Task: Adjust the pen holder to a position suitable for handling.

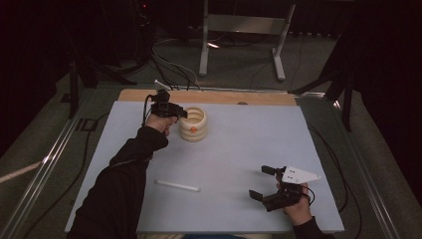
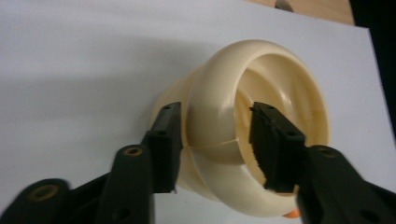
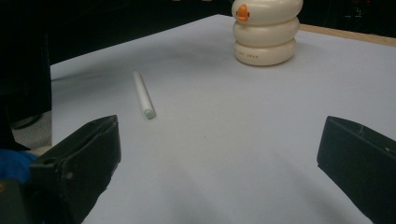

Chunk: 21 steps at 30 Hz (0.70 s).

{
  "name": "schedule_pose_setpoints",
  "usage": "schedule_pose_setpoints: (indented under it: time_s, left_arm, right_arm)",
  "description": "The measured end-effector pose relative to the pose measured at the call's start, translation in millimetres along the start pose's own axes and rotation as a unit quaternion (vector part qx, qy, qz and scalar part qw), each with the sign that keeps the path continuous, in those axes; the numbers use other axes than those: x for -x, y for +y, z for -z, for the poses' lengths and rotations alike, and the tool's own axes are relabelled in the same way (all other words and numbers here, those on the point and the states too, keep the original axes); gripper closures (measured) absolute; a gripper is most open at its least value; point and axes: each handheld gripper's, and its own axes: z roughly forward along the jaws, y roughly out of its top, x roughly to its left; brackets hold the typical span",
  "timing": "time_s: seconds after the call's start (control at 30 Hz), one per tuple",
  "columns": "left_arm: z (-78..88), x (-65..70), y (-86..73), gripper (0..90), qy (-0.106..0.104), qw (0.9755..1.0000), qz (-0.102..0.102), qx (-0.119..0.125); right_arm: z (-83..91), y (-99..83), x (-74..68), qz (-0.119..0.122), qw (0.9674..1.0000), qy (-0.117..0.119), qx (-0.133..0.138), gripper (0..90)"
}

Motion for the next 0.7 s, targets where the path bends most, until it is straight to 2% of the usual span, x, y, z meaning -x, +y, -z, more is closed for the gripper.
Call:
schedule_pose_setpoints:
  time_s: [0.17,0.27,0.33,0.4,0.57,0.63,0.7]
  left_arm:
    - [-3.6,1.5,1.0,62.6,0.014,0.9997,-0.013,-0.015]
    - [-4.3,4.0,2.1,63.3,0.027,0.9993,-0.021,-0.018]
    - [-4.8,5.8,2.8,67.2,0.033,0.9989,-0.027,-0.019]
    - [-5.3,8.7,2.9,70.2,0.045,0.9979,-0.042,-0.023]
    - [-3.9,11.8,3.1,71.0,0.053,0.9961,-0.063,-0.031]
    - [-1.3,15.0,2.7,71.1,0.058,0.9948,-0.077,-0.032]
    - [1.3,18.5,2.0,71.2,0.055,0.9942,-0.085,-0.036]
  right_arm:
    - [0.3,0.0,0.1,0.0,1.0,-0.001,0.0,0.0]
    - [0.2,-0.1,0.4,-0.001,1.0,-0.001,-0.001,0.0]
    - [0.2,-0.1,0.5,0.0,1.0,-0.002,-0.001,0.0]
    - [0.2,-0.2,0.3,0.0,1.0,-0.002,-0.002,0.0]
    - [0.8,-0.2,0.8,-0.002,1.0,-0.003,0.0,0.0]
    - [0.8,-0.2,0.9,-0.002,1.0,-0.003,0.0,0.0]
    - [0.7,-0.3,1.0,-0.002,1.0,-0.003,0.0,0.0]
